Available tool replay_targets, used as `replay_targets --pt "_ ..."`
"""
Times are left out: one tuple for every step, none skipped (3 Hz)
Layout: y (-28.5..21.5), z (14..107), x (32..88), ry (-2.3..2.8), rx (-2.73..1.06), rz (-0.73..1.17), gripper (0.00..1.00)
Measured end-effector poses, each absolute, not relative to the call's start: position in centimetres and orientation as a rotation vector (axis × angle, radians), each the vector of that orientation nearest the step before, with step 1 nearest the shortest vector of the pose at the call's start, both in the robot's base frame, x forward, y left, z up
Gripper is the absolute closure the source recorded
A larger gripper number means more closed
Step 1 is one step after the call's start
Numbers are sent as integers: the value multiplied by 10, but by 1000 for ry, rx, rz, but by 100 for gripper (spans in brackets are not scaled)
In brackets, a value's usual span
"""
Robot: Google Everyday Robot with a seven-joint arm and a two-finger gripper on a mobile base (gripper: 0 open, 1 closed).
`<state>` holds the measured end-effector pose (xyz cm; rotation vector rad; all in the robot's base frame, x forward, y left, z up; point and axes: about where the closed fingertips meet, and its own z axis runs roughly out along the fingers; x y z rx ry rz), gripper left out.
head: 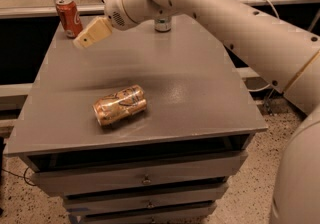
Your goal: Move coke can near 7up can
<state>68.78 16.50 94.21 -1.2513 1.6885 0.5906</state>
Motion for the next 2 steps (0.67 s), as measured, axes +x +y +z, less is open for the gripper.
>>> replay_targets --pt "165 948 685 1644 -1219 573 0" --pt "175 948 705 1550 -1147 568 0"
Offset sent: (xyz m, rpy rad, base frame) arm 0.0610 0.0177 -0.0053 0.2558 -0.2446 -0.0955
